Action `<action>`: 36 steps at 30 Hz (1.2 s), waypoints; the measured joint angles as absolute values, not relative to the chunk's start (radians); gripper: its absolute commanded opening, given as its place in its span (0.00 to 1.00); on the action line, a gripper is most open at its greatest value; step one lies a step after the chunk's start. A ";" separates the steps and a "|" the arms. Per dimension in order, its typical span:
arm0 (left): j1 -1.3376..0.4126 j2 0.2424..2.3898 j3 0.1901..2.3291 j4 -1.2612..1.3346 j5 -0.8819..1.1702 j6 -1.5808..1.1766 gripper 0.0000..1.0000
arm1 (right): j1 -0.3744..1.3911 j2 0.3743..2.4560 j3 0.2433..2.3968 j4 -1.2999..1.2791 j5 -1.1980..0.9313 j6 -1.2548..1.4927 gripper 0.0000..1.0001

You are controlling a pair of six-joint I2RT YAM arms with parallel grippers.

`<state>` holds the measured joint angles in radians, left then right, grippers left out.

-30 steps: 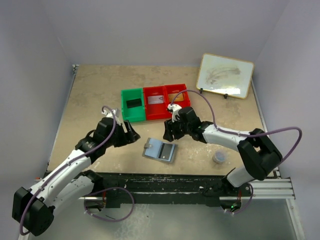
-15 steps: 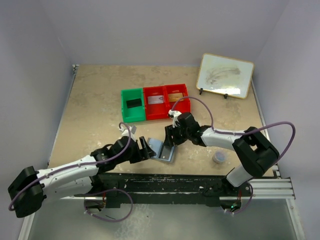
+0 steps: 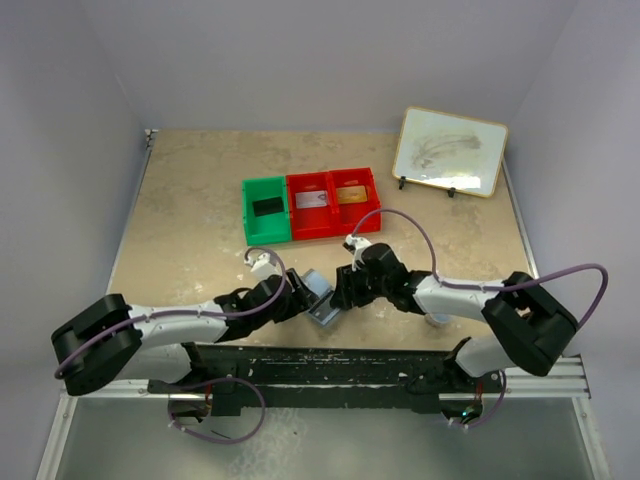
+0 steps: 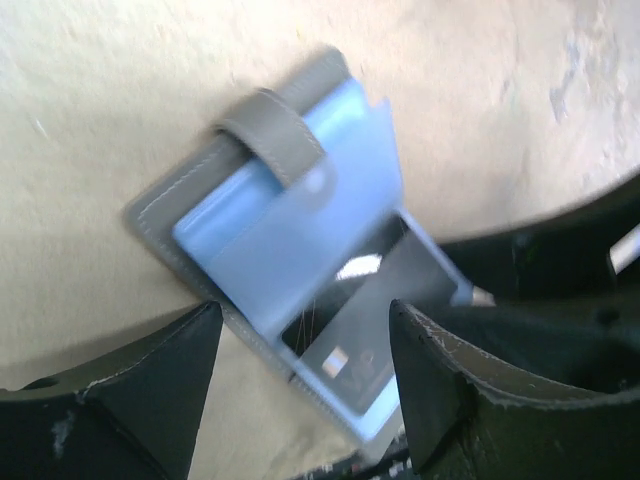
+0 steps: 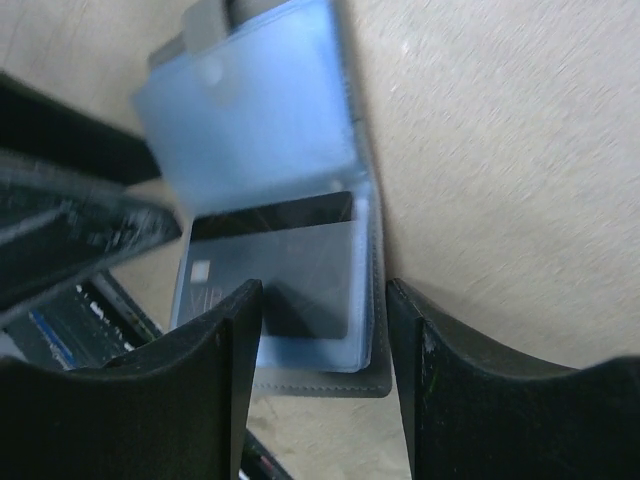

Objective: Take the credit cards out of the card holder

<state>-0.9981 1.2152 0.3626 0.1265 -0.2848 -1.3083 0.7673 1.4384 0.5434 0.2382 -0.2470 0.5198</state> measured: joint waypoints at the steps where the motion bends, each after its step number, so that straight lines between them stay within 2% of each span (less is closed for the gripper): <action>1: -0.998 1.230 0.374 0.125 -0.304 -1.308 0.65 | 0.775 1.427 0.531 0.242 -0.244 0.532 0.55; 6: -0.995 1.336 0.476 0.072 -0.415 -1.268 0.65 | 0.840 1.380 0.467 0.284 -0.249 0.612 0.54; 14: -0.995 1.464 0.602 0.029 -0.456 -1.148 0.64 | 0.945 1.403 0.435 0.375 -0.281 0.738 0.55; 25: -0.996 1.486 0.661 -0.026 -0.443 -1.096 0.67 | 1.032 1.418 0.384 0.519 -0.193 0.936 0.61; 30: -0.996 1.406 0.659 -0.117 -0.479 -1.099 0.70 | 1.032 1.297 0.320 0.463 -0.125 0.974 0.63; 36: -0.996 1.156 0.628 -0.208 -0.509 -1.132 0.71 | 1.031 1.171 0.318 0.330 -0.047 0.957 0.61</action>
<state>-0.9962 1.1557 0.6277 -0.2085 -0.5091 -1.1324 1.0309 1.1706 0.3176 0.3302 -0.0467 0.9565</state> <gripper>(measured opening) 0.711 0.634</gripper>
